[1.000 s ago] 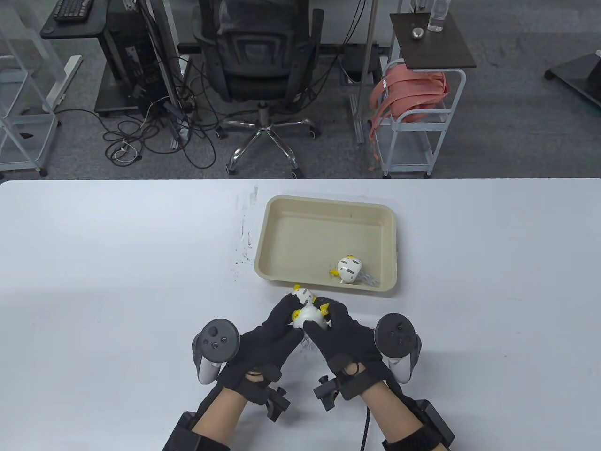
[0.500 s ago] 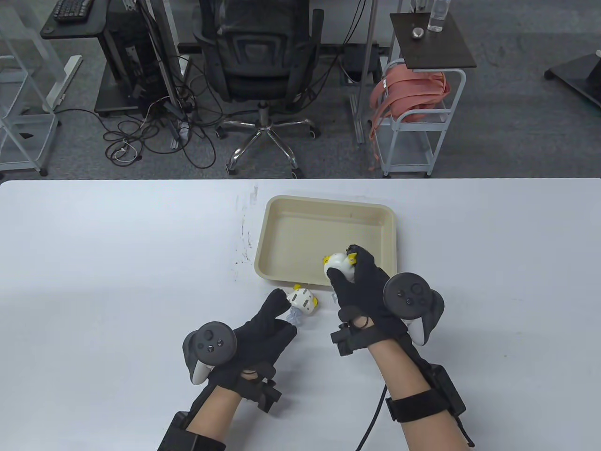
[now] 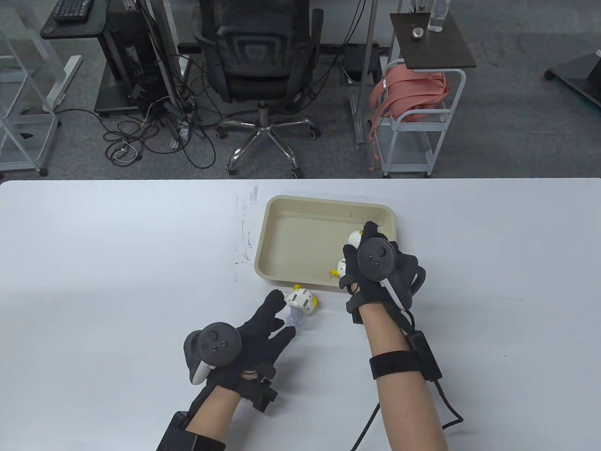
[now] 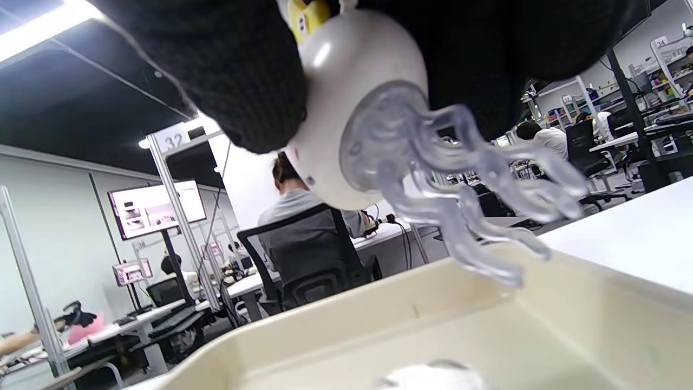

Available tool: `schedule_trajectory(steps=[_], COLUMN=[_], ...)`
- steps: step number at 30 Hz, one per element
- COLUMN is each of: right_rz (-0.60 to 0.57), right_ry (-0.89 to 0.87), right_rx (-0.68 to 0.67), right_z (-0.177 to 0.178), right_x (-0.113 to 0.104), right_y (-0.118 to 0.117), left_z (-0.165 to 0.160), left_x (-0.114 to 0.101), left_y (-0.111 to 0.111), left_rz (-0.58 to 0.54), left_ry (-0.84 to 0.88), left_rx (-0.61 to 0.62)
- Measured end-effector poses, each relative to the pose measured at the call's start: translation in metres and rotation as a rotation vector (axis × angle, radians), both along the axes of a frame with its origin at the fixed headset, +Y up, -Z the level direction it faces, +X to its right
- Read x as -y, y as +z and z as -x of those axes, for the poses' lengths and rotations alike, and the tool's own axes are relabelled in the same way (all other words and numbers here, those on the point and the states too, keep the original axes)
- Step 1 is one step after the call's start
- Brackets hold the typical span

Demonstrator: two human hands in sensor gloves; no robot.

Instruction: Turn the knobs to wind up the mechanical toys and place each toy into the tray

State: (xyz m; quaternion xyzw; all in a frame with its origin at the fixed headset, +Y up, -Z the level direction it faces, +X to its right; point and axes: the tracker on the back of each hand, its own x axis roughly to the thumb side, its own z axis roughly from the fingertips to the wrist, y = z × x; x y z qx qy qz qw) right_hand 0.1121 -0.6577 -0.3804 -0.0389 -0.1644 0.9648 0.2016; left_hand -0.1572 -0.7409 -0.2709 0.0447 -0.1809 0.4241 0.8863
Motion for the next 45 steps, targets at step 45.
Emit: schedule_trajectory(steps=[45], right_rz=[0.164], right_ry=[0.231], right_rx=[0.017], right_z=[0.017], right_x=[0.047], right_y=[-0.012], left_z=[0.000], left_x=[0.001], left_y=[0.000], left_rz=[0.063], left_ry=[-0.015], left_rx=[0.000])
